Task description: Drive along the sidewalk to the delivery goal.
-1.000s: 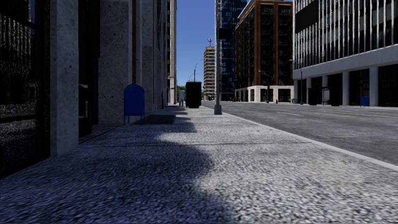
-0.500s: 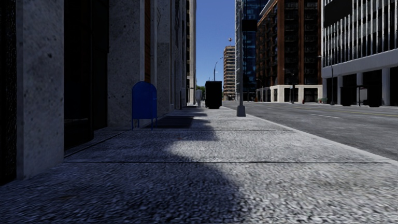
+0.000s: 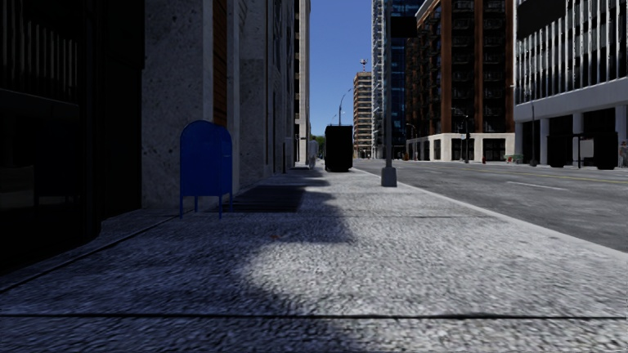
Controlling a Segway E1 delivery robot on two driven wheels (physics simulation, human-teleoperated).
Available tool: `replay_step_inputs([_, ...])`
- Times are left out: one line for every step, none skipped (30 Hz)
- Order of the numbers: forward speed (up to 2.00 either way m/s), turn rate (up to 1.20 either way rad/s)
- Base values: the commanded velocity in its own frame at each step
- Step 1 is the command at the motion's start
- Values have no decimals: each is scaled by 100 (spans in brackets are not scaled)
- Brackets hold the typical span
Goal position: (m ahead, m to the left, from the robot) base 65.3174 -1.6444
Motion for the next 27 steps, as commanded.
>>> replay_step_inputs([191, 0])
replay_step_inputs([191, 0])
replay_step_inputs([191, 0])
replay_step_inputs([191, 0])
replay_step_inputs([191, 0])
replay_step_inputs([191, 0])
replay_step_inputs([191, 0])
replay_step_inputs([191, 0])
replay_step_inputs([191, 0])
replay_step_inputs([191, 0])
replay_step_inputs([193, 0])
replay_step_inputs([195, 0])
replay_step_inputs([197, 0])
replay_step_inputs([197, 0])
replay_step_inputs([197, 0])
replay_step_inputs([197, 0])
replay_step_inputs([200, 0])
replay_step_inputs([200, 0])
replay_step_inputs([200, 0])
replay_step_inputs([200, 0])
replay_step_inputs([200, 0])
replay_step_inputs([200, 0])
replay_step_inputs([200, 0])
replay_step_inputs([200, 0])
replay_step_inputs([200, 0])
replay_step_inputs([200, 0])
replay_step_inputs([200, 0])
